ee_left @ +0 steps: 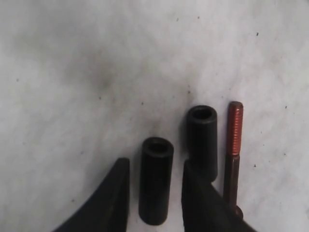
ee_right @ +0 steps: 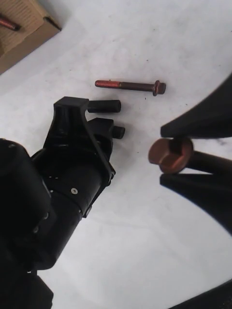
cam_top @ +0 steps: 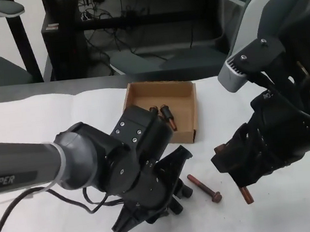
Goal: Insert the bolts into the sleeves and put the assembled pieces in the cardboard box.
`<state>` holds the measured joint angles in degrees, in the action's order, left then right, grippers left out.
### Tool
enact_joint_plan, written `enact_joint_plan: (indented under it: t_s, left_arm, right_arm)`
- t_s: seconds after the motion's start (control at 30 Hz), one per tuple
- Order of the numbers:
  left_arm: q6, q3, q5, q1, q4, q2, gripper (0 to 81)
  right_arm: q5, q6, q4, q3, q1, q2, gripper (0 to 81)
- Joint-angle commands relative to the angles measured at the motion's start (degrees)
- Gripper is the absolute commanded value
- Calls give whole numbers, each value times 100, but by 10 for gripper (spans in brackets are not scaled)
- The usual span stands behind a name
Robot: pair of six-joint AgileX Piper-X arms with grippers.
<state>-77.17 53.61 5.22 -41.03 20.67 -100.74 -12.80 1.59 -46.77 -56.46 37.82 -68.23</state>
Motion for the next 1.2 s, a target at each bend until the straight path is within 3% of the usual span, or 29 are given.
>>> enact_joint_plan:
  t_s: [0.0,0.3,0.5,0.57,0.67,1.0,1.17]
  left_arm:
    - [60,62,-171,18,14,-8,368]
    - [60,78,414,92,-38,-337,368]
    - [48,94,428,92,-141,-405,364]
    - [48,94,447,92,-140,-405,298]
    - [48,94,559,92,-140,-405,11]
    - [64,94,641,92,4,-405,17]
    - [908,94,333,92,23,-153,17]
  right_arm:
    - [-1,49,-9,-5,-18,84,6]
    - [-3,146,-9,-5,-18,84,6]
    - [7,174,-9,-5,-18,84,6]
    - [7,174,-9,-5,-18,84,6]
    - [7,174,-9,-5,-18,84,6]
    - [63,187,-9,-5,-18,84,6]
    - [63,266,-9,-5,-18,84,6]
